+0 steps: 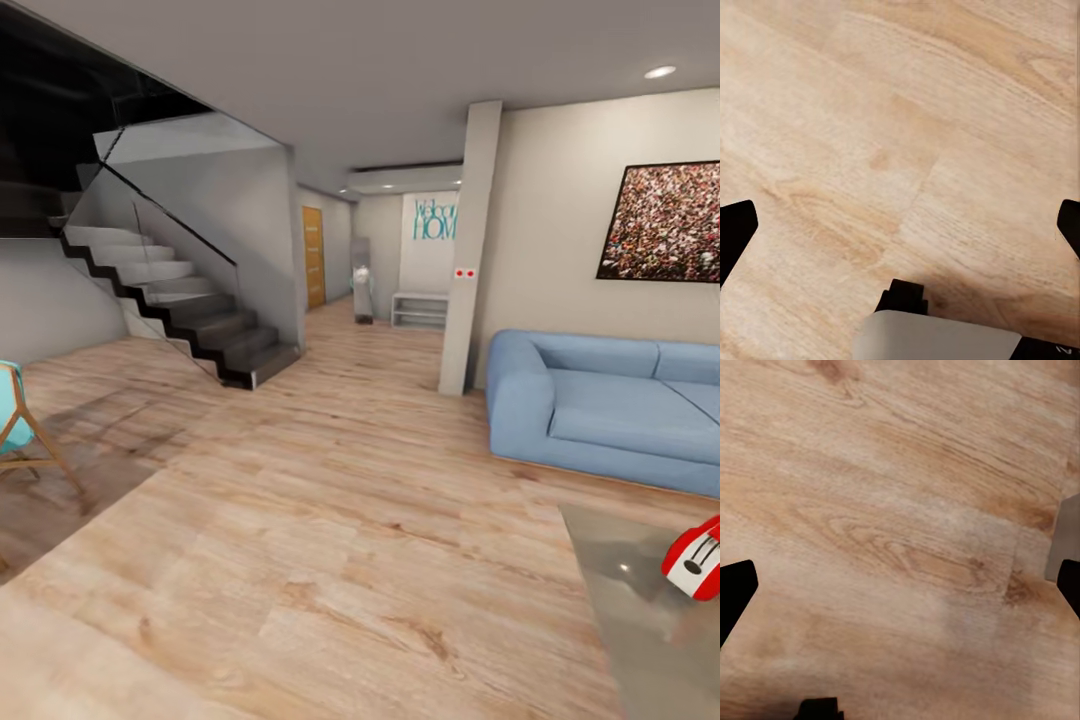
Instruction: Turn on the radio receiver that's on the table in the living room.
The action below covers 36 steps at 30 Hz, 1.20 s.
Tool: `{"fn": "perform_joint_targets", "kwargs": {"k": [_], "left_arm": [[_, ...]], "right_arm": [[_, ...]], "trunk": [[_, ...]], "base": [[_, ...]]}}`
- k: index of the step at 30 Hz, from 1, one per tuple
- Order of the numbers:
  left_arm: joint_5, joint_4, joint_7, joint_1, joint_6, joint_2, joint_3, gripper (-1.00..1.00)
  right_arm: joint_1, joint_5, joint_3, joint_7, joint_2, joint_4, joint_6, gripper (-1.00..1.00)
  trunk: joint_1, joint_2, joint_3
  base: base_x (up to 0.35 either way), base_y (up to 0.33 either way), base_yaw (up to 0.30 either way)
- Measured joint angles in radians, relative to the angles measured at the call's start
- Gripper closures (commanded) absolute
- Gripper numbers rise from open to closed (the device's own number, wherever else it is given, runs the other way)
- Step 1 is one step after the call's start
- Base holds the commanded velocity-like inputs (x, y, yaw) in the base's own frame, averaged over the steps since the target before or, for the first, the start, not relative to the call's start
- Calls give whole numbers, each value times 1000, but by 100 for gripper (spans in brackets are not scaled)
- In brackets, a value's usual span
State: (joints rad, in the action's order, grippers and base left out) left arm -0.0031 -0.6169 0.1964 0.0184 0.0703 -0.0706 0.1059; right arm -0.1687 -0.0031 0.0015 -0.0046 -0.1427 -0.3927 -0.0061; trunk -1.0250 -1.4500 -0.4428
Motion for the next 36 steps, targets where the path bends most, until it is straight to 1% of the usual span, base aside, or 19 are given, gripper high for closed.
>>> {"fn": "perform_joint_targets", "kwargs": {"k": [17, 30, 36], "left_arm": [[0, 0, 0, 0, 0, 0, 0, -100], [0, 0, 0, 0, 0, 0, 0, -100], [0, 0, 0, 0, 0, 1, 0, -100]], "right_arm": [[0, 0, 0, 0, 0, 0, 0, -100], [0, 0, 0, 0, 0, 0, 0, -100], [0, 0, 0, 0, 0, 0, 0, -100]], "trunk": [[0, 0, 0], [0, 0, 0], [0, 0, 0]], "base": [[321, 4, -261], [322, 103, -273], [322, 41, -273]]}}
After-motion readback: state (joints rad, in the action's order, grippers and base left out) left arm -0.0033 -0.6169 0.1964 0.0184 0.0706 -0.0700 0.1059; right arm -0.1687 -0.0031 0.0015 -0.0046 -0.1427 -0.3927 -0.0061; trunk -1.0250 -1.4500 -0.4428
